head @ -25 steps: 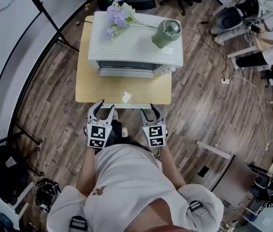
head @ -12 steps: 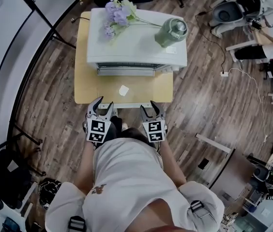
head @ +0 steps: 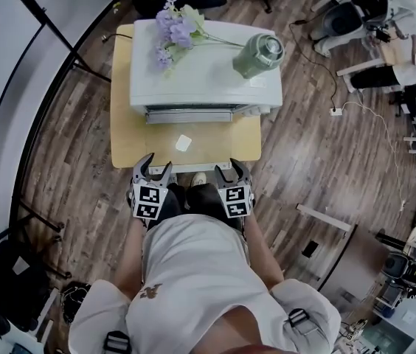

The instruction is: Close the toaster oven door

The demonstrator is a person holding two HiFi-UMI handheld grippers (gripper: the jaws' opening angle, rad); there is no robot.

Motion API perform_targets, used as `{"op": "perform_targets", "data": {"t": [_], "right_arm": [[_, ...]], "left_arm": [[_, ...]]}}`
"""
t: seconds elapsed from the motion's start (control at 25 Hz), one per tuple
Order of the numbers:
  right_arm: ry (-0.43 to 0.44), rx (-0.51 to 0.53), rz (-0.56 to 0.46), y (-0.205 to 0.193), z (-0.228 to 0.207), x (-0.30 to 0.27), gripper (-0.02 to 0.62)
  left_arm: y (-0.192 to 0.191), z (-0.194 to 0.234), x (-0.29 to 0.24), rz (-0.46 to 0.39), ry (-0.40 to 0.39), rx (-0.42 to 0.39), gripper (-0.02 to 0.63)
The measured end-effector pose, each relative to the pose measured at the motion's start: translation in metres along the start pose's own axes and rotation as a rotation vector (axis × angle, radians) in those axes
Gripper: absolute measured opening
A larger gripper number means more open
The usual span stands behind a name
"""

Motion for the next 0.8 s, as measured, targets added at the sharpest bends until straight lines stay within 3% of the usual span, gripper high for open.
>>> {"op": "perform_targets", "data": {"t": [0.8], "right_arm": [[0.065,0.030,0.094,-0.044,-0.023,-0.036,0.252]], "left_arm": [[-0.053,0.009,-0.020,0.133,0.054,0.031,0.286]]}}
Point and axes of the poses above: the fingertips, and each gripper's own axes: x backward along the fingers, z to its left, y out of its top, the point moved 3 cm from there along x, backward along the fingers
